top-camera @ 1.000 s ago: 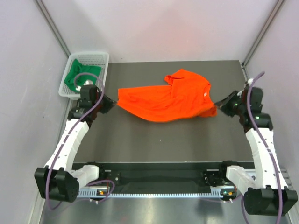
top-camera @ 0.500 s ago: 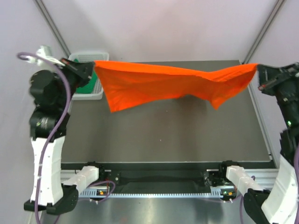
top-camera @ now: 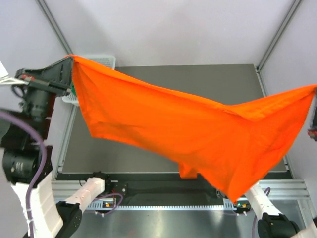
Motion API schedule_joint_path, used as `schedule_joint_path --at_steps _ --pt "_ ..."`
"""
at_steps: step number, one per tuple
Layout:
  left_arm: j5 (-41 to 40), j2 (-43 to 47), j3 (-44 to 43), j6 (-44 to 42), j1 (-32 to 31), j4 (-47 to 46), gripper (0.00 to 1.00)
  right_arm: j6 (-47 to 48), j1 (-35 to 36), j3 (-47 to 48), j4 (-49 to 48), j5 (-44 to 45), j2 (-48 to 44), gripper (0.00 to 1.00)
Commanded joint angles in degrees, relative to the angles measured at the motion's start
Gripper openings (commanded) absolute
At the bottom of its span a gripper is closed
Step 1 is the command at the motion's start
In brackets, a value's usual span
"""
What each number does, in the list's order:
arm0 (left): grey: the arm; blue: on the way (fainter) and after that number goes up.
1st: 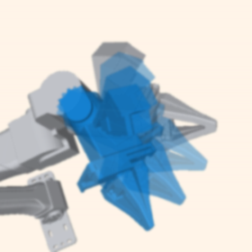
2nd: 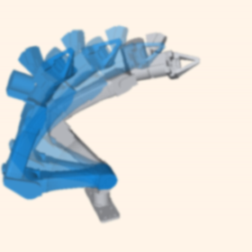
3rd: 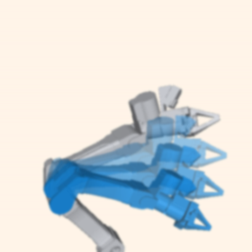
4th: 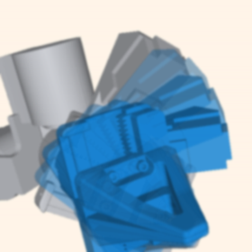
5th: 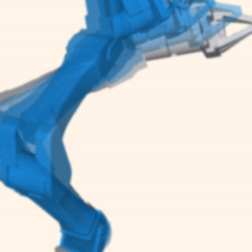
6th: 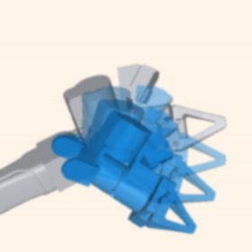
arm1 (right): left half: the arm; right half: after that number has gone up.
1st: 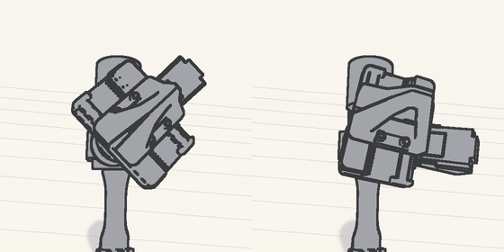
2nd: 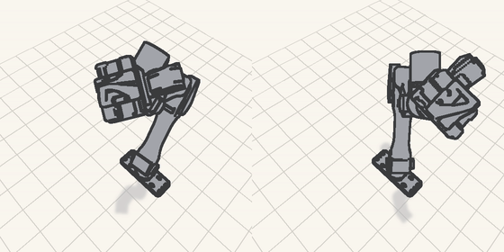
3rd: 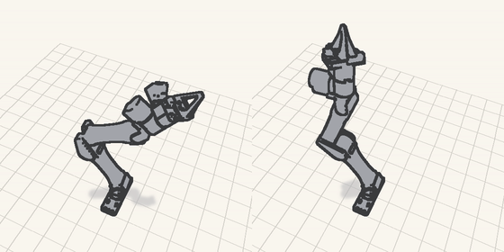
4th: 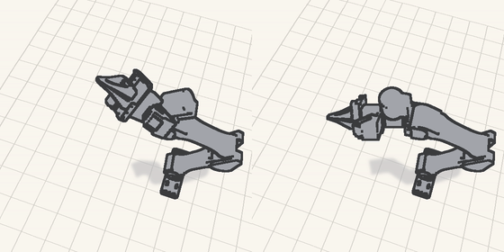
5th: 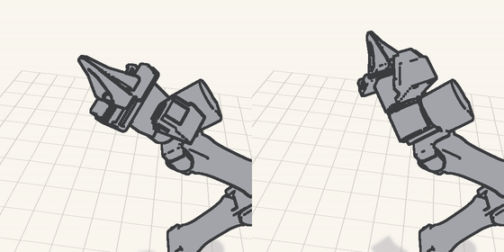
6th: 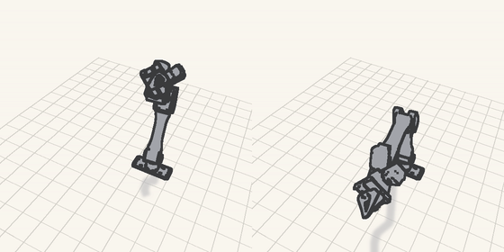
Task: Fold and stack the t-shirts
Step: Flatten the tshirt out
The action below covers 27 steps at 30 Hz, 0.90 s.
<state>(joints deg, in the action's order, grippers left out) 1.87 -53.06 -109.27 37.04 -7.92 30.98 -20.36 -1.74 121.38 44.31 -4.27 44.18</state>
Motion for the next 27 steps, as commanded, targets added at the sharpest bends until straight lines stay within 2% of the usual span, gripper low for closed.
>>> schedule_joint_path --at_steps 1,2,4,7,12,14,18,19,22,27 --pt "-0.47 -4.68 5.72 -2.49 -0.07 -5.30 0.00 2.78 0.60 -10.00 -2.29 3.12 2.14 0.00" --pt "-0.46 -5.38 10.26 -2.58 -0.07 -6.97 0.00 2.87 0.60 -16.64 -3.43 3.57 1.35 0.00" --pt "-0.90 -7.31 14.77 -2.76 -0.07 -11.81 0.00 2.87 0.68 -23.18 -6.42 3.83 0.56 0.00" --pt "1.72 -11.78 23.90 -2.94 -0.07 -19.01 0.00 2.78 0.68 -37.83 -12.57 4.01 -0.41 0.00" --pt "6.82 -23.65 29.99 -3.11 -0.07 -28.59 0.00 4.89 0.68 -50.96 -22.22 9.36 2.83 0.00" --pt "9.54 -32.08 30.61 -3.81 -0.07 -33.78 0.00 5.68 0.68 -56.41 -25.75 10.69 6.07 0.00" --pt "13.15 -48.77 24.13 -4.87 -0.16 -35.73 0.00 7.00 0.16 -61.35 -36.64 11.74 14.68 0.00" --pt "12.99 -54.99 20.11 -5.48 -0.51 -35.47 0.00 7.44 -0.11 -61.70 -38.50 11.57 16.79 0.00" --pt "13.07 -64.94 11.93 -5.83 -0.51 -34.15 0.00 8.84 -0.90 -59.17 -40.44 10.43 25.85 0.00" --pt "11.67 -73.05 4.34 -7.24 -0.51 -33.62 0.00 9.29 -1.69 -54.07 -40.98 7.45 38.51 0.00"
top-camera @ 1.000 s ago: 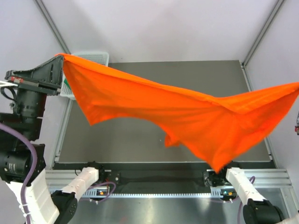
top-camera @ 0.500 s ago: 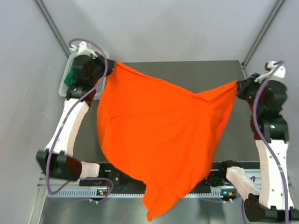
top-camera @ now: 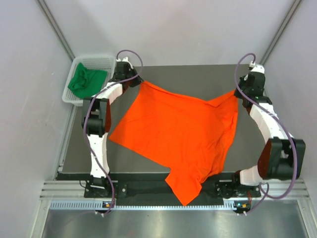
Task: Fold and stack the t-shirts
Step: Flatten the tshirt out
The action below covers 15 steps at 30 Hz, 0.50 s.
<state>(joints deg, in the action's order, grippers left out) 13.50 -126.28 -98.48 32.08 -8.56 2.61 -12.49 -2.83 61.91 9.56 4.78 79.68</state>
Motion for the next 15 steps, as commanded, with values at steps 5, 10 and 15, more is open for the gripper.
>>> schedule_joint_path --at_steps 5,10,15 --pt "0.04 -3.89 -9.98 -3.68 0.12 -4.02 0.00 -0.69 -0.60 7.17 -5.78 -4.16 7.33 0.00" --pt "0.12 -2.84 -6.83 -5.61 0.12 -3.05 0.00 -4.19 -0.51 6.30 0.18 -4.51 5.32 0.00" --pt "1.18 -0.38 -1.64 -5.53 0.12 -2.88 0.00 -5.79 -0.51 0.16 3.88 -6.45 -1.97 0.00"
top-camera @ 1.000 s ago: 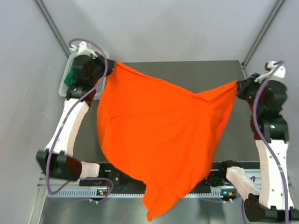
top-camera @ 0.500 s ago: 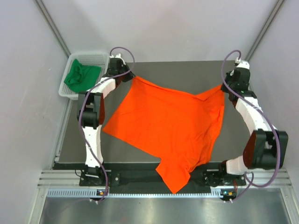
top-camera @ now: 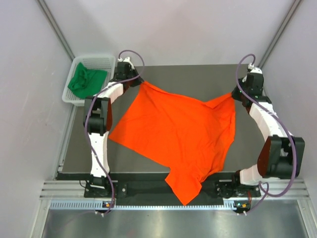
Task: Fold and stack the t-shirts
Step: Flatten the tshirt out
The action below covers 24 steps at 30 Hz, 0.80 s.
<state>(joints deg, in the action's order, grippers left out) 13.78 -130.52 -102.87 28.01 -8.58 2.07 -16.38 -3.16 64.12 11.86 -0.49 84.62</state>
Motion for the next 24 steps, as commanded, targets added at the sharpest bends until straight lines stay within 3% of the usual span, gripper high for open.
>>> schedule_joint_path --at_steps 1,5,11,17,24 --pt "1.24 4.83 4.59 -1.29 0.14 -2.33 0.00 -1.81 -0.18 -4.07 2.02 -1.53 -9.01 0.00" --pt "1.34 6.33 5.49 -1.20 0.14 4.94 0.00 -2.07 -0.18 -7.15 5.72 -3.72 -13.93 0.00" --pt "2.04 9.75 5.66 -0.06 0.14 6.28 0.00 -1.29 -0.27 -8.84 6.60 -1.62 -18.78 0.00" --pt "2.74 16.95 6.98 0.64 0.14 4.43 0.00 -1.37 -0.71 -3.74 5.98 -0.47 -23.26 0.00" --pt "2.22 35.81 6.63 1.61 0.14 7.51 0.00 -1.98 -0.71 8.63 11.25 -1.88 -32.58 0.00"
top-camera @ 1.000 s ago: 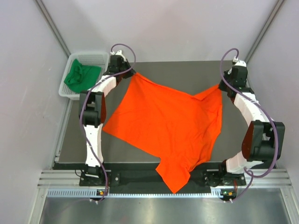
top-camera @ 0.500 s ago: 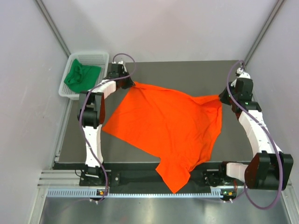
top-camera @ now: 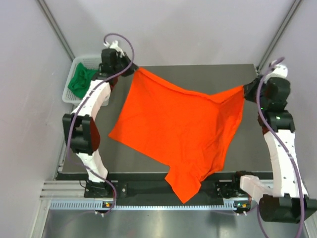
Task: Fold and stack the t-shirts
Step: Flatten the tshirt out
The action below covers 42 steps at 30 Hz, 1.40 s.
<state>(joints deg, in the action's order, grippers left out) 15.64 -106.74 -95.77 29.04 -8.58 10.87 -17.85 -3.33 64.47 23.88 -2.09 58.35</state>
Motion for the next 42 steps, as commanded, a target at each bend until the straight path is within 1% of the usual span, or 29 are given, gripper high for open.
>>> schedule_joint_path --at_steps 1,2,3,5,6,7,8,9,11,12,17,20,24,26,28,29,30,32,33,34,35,37,38,39,40,41,42 --pt "-0.08 14.60 -0.47 0.58 0.14 -0.86 0.00 -0.78 -0.53 9.87 0.89 -0.55 -8.58 0.00" --pt "-0.26 17.24 -0.30 0.67 0.14 -0.42 0.00 -1.13 -0.53 11.45 1.86 -0.72 -9.73 0.00" --pt "-1.04 22.66 0.14 0.67 0.14 -0.15 0.00 -1.31 -0.62 14.60 2.83 -0.90 -10.70 0.00" --pt "-2.10 27.96 0.75 0.67 0.14 -0.24 0.00 -2.02 -0.53 17.87 5.56 -1.16 -13.43 0.00" --pt "-3.15 32.86 0.93 0.50 0.14 -0.07 0.00 -2.28 -0.53 19.45 6.17 -1.60 -14.31 0.00" --pt "-3.94 35.17 0.76 0.58 0.23 0.37 0.00 -2.80 -0.53 22.51 6.79 -1.95 -15.97 0.00" --pt "-4.91 39.37 0.67 0.50 0.14 0.64 0.00 -2.90 -0.53 24.37 8.19 -2.30 -16.68 0.00" --pt "-5.61 41.24 -0.11 0.49 0.14 1.77 0.00 -2.98 -0.53 28.22 9.16 -3.09 -17.12 0.00" --pt "-8.16 46.24 -1.26 0.49 0.14 3.09 0.00 -2.55 -0.53 32.37 12.22 -3.62 -18.44 0.00" --pt "-8.60 47.75 -2.48 0.41 0.14 3.88 0.00 -2.11 -0.53 36.56 13.29 -3.89 -18.79 0.00" --pt "-11.50 54.87 -7.50 0.06 0.14 7.31 0.00 -1.14 -0.45 46.52 17.16 -4.24 -21.69 0.00" --pt "-12.73 56.63 -11.36 -1.08 0.14 8.55 0.00 -0.79 -0.36 53.02 17.69 -5.20 -22.75 0.00" --pt "-13.09 56.12 -12.96 -2.23 0.14 8.29 0.00 0.17 0.17 55.77 18.13 -4.42 -22.40 0.00" --pt "-12.74 54.54 -11.56 -3.02 0.14 7.33 0.00 0.97 0.34 54.37 17.43 -3.72 -22.31 0.00" --pt "-11.86 53.22 -9.71 -3.28 0.14 6.27 0.00 2.20 0.34 48.85 14.99 -2.93 -22.93 0.00" --pt "-11.25 51.91 -6.92 -3.63 0.14 5.48 0.00 2.55 0.34 46.74 14.27 -2.57 -23.19 0.00" --pt "-10.29 51.20 -5.32 -3.64 0.14 3.12 0.00 2.81 0.34 41.93 13.05 -2.14 -23.80 0.00" --pt "-9.23 48.31 -0.51 -3.38 0.14 0.92 0.00 3.08 0.43 36.55 9.10 -1.78 -24.68 0.00" --pt "-7.83 47.16 1.00 -3.29 0.14 -1.36 0.00 3.25 0.35 30.69 7.60 -1.61 -25.64 0.00" --pt "-6.95 46.02 2.67 -3.20 0.14 -3.30 0.00 3.52 0.34 27.76 6.28 -1.34 -26.17 0.00" --pt "-5.89 43.40 6.08 -2.50 0.14 -4.88 0.00 4.22 0.43 21.81 3.40 -0.73 -26.35 0.00" --pt "-3.18 40.13 9.44 -2.32 0.14 -10.33 0.00 4.92 0.43 15.63 0.40 0.15 -26.62 0.00" --pt "-2.46 36.46 12.50 -1.71 0.14 -12.43 0.00 5.71 0.43 9.42 -2.93 0.68 -26.62 0.00" --pt "-1.76 34.42 14.10 -1.62 0.14 -17.33 0.00 5.89 0.43 5.97 -5.40 1.12 -26.44 0.00" --pt "-0.27 29.97 17.34 -1.44 0.14 -19.81 0.00 6.07 0.35 2.80 -7.60 1.56 -26.09 0.00" --pt "-0.08 27.49 19.02 -1.44 0.14 -22.97 0.00 6.50 0.43 -3.23 -9.79 1.82 -25.48 0.00" --pt "-0.17 24.59 20.26 -1.61 0.14 -25.70 0.00 6.60 0.35 -6.08 -15.47 1.82 -23.47 0.00"
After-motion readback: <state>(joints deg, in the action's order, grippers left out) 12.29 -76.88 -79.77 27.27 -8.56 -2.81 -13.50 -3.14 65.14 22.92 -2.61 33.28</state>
